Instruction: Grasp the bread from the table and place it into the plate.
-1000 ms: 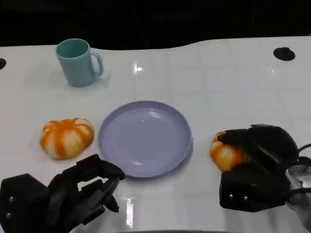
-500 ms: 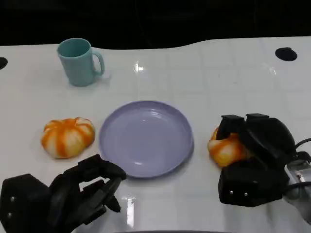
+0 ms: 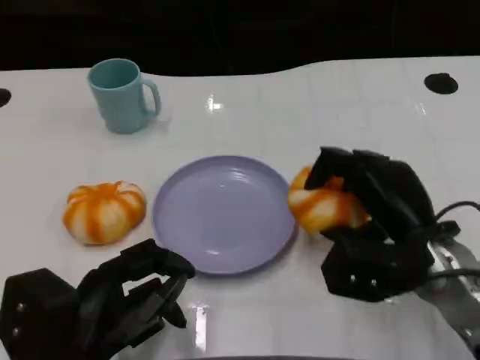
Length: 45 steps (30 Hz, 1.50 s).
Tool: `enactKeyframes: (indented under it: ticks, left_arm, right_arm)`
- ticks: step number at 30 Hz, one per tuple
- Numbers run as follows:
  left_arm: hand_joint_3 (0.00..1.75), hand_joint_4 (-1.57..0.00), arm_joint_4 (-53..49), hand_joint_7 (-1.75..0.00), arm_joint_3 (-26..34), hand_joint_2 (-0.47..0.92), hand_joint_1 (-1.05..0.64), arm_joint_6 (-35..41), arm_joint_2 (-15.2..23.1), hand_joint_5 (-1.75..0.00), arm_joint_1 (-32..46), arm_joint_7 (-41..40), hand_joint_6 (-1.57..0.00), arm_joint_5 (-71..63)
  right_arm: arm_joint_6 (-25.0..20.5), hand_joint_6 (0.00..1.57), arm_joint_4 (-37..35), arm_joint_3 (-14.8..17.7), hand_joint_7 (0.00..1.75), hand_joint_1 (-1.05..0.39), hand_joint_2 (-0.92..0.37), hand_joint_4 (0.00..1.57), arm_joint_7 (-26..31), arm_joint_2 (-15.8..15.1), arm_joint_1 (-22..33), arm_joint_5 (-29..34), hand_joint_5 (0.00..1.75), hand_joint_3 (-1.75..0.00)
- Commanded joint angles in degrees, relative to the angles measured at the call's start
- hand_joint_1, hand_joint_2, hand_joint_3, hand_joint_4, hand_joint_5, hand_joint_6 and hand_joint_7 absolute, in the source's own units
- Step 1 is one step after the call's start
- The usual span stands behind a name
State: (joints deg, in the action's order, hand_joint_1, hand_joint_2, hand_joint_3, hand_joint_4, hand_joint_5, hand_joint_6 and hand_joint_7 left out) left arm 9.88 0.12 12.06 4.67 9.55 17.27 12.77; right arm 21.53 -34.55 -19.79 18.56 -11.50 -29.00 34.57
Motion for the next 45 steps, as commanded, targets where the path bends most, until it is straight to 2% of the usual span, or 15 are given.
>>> enactKeyframes:
  ticks: [1, 8, 15, 24, 29, 31, 32, 33, 34, 35, 36, 38, 39, 42, 45]
  left_arm:
    - [0.49, -0.62, 0.0, -1.30, 0.5, 0.92, -0.41, 0.4, 0.5, -1.75, -0.3, -0.7, -0.65, -0.1]
    - [0.50, -0.61, 0.2, -1.31, 0.2, 0.92, -0.40, 0.2, 0.5, -1.75, -0.1, -1.0, -0.64, -0.6]
    - [0.50, -0.61, 1.2, -1.32, -0.4, 0.92, -0.41, 0.8, 0.2, -1.75, 0.4, -1.8, -0.64, -1.0]
    - [0.48, -0.62, 0.8, -1.32, -0.6, 0.92, -0.42, 0.2, -0.1, -1.75, 0.5, -1.5, -0.65, -0.6]
    - [0.47, -0.61, 1.0, -1.31, -0.7, 0.92, -0.43, 0.2, -0.1, -1.75, 0.7, -1.5, -0.66, -0.7]
    - [0.47, -0.61, 1.0, -1.30, -0.7, 0.92, -0.43, 0.1, -0.1, -1.75, 0.7, -1.5, -0.66, -0.8]
    - [0.47, -0.61, 1.0, -1.30, -0.7, 0.92, -0.42, 0.1, -0.1, -1.75, 0.7, -1.5, -0.66, -0.8]
    - [0.47, -0.61, 1.0, -1.30, -0.8, 0.92, -0.42, 0.1, 0.0, -1.75, 0.8, -1.5, -0.66, -0.9]
    - [0.47, -0.61, 1.0, -1.30, -0.8, 0.92, -0.42, 0.0, -0.1, -1.75, 0.8, -1.4, -0.66, -0.8]
    - [0.48, -0.61, 0.9, -1.30, -0.7, 0.92, -0.42, 0.0, -0.1, -1.75, 0.8, -1.4, -0.66, -0.7]
    - [0.48, -0.61, 1.0, -1.30, -0.7, 0.92, -0.41, 0.1, -0.2, -1.75, 0.8, -1.5, -0.66, -0.6]
    - [0.48, -0.61, 1.1, -1.30, -0.7, 0.92, -0.41, 0.2, -0.2, -1.75, 0.8, -1.5, -0.66, -0.6]
    - [0.48, -0.61, 1.2, -1.30, -0.7, 0.92, -0.41, 0.4, -0.2, -1.75, 0.8, -1.6, -0.66, -0.6]
    - [0.49, -0.61, 1.5, -1.30, -0.8, 0.92, -0.41, 1.0, -0.2, -1.75, 0.8, -1.9, -0.66, -0.8]
    - [0.49, -0.61, 1.4, -1.30, -0.9, 0.92, -0.41, 0.6, -0.2, -1.75, 0.8, -1.9, -0.66, -0.9]
  right_arm:
    - [1.3, 0.72, 1.8, 0.8, 1.75, -0.05, -0.32, 0.96, -2.3, 0.9, -3.0, -2.3, 1.75, -1.38]
    - [1.4, 0.75, 2.1, 0.3, 1.75, -0.08, -0.26, 0.99, -4.8, 3.1, -5.0, -3.0, 1.75, -1.45]
    - [2.6, 0.73, -1.6, -1.7, 1.75, -0.14, -0.24, 0.97, -6.3, 5.0, -8.4, -1.8, 1.75, -1.44]
    - [1.7, 0.69, -12.9, -4.9, 1.75, -0.15, -0.28, 0.95, -5.7, 10.2, -14.4, -0.3, 1.75, -1.28]
    - [1.5, 0.67, -20.1, -5.1, 1.75, -0.12, -0.32, 0.92, -5.9, 12.6, -17.2, -0.9, 1.75, -1.24]
    - [2.1, 0.74, -22.7, -4.6, 1.53, -0.12, -0.31, 0.91, -7.1, 13.3, -18.0, -2.0, 1.75, -1.32]
    - [1.9, 0.79, -23.8, -4.2, 1.28, -0.11, -0.32, 0.90, -9.4, 13.7, -18.4, -3.1, 1.75, -1.28]
    - [1.5, 0.77, -24.5, -4.0, 0.89, -0.15, -0.44, 0.76, -11.2, 13.9, -18.7, -3.9, 1.72, -1.03]
    - [1.0, 0.79, -24.6, -3.9, 0.66, -0.17, -0.53, 0.70, -13.7, 13.8, -18.9, -4.7, 1.67, -0.85]
    - [0.7, 0.69, -24.4, -4.0, 0.38, -0.24, -0.65, 0.48, -15.5, 13.6, -18.9, -5.1, 1.24, -0.63]
    - [0.7, 0.62, -24.1, -4.3, 0.23, -0.29, -0.74, 0.41, -17.0, 13.3, -18.9, -5.0, 0.92, -0.47]
    - [1.0, 0.46, -23.6, -5.1, 0.05, -0.40, -0.88, 0.27, -18.8, 12.6, -18.9, -4.3, 0.45, -0.23]
    - [0.8, 0.41, -23.2, -5.6, 0.03, -0.44, -0.90, 0.22, -19.6, 12.2, -18.9, -3.7, 0.37, -0.20]
    - [-0.5, 0.23, -21.4, -6.4, 0.00, -0.57, -0.92, 0.04, -22.0, 11.4, -18.4, -3.0, 0.24, -0.21]
    - [-2.1, 0.18, -19.0, -6.3, 0.00, -0.63, -0.92, 0.00, -24.2, 10.9, -17.3, -3.3, 0.19, -0.23]
